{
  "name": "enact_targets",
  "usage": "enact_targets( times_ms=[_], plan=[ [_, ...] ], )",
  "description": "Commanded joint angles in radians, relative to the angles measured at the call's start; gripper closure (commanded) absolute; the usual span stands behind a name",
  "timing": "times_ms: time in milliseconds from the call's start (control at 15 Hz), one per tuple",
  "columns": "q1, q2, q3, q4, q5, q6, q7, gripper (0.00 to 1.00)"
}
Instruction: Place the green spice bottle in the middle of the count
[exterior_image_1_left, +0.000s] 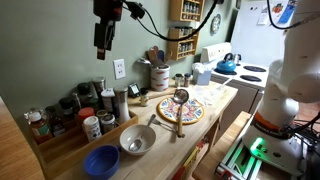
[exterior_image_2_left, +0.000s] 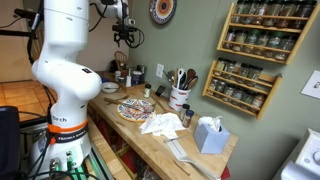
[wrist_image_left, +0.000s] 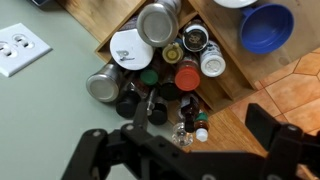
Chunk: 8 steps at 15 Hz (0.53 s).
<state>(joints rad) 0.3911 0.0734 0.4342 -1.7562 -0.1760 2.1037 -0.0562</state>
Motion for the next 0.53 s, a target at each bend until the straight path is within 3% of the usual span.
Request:
enact_targets(
  times_ms=[0,267,467],
  plan=[
    [0.012,0.079,-0.031,0.017,-0.027,0.065,0.094,0.0],
    [0.02,0.153,-0.075,0.027,-0.026,0.127,0.218,0.0],
    [0.038,0.198,-0.098,0.049,-0.029,0.109,0.296,0.0]
  ],
)
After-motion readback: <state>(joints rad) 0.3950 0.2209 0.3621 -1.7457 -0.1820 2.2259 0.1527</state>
